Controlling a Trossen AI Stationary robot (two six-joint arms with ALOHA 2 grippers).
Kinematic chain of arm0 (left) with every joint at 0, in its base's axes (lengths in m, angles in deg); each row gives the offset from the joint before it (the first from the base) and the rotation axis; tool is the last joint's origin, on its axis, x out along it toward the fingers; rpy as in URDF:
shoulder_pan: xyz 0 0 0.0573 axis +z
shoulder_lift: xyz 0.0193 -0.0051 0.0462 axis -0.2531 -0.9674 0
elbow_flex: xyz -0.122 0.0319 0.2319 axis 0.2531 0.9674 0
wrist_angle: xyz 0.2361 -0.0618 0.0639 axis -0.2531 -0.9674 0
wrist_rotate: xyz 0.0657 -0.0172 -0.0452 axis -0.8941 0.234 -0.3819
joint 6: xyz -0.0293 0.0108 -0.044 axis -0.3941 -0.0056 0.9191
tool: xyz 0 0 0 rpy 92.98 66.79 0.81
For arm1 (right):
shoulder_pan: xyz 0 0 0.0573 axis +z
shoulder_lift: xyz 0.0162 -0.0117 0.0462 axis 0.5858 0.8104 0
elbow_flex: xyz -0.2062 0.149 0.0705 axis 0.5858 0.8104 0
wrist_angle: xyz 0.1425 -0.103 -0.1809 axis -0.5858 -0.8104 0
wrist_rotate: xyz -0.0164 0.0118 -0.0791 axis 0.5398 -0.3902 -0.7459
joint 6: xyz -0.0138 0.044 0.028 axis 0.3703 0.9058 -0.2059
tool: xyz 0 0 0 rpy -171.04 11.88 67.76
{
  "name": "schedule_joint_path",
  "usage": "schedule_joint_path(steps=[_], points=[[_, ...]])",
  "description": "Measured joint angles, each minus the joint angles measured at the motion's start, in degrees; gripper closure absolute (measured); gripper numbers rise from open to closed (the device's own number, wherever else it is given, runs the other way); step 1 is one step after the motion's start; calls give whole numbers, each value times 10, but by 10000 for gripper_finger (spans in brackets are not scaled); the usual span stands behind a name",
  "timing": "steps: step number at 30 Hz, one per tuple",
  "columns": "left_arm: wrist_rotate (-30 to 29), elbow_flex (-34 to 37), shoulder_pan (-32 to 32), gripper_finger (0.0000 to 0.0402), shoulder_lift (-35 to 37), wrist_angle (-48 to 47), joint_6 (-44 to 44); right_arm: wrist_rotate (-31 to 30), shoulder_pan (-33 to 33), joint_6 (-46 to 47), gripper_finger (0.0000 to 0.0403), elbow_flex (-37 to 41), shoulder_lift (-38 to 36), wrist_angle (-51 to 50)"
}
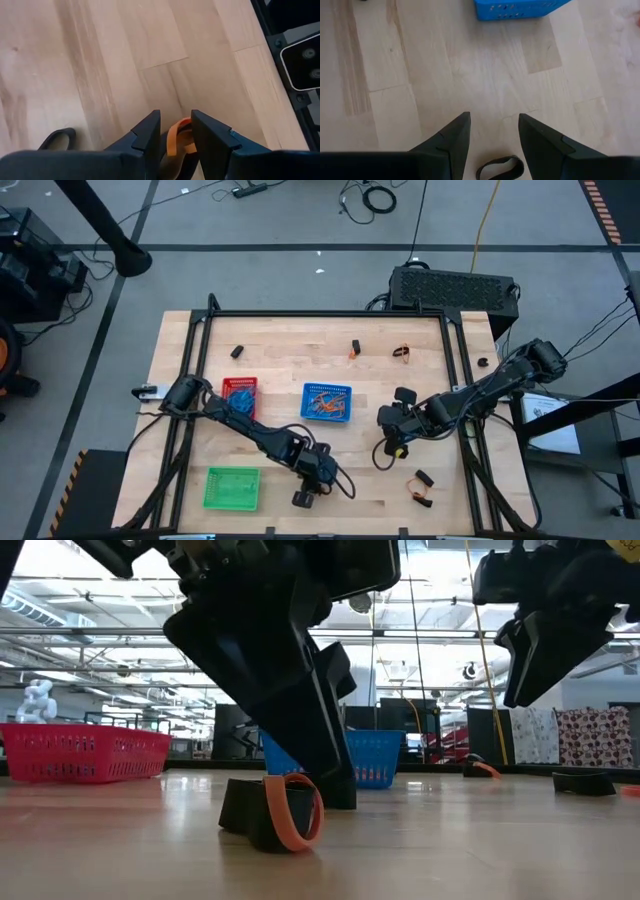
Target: Sort rubber bands into baskets
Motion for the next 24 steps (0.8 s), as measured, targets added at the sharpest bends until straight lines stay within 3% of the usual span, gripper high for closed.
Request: schedule_joint_path(steps=[8,17,24], points=[[10,0,0,321,0,-4,0,-5,0,2,243,0,0,1],[10,0,1,394,0,-3,2,-4,0,1,243,0,0,0],[1,-1,5,399,0,-7,25,-5,0,-5,243,0,0,0]])
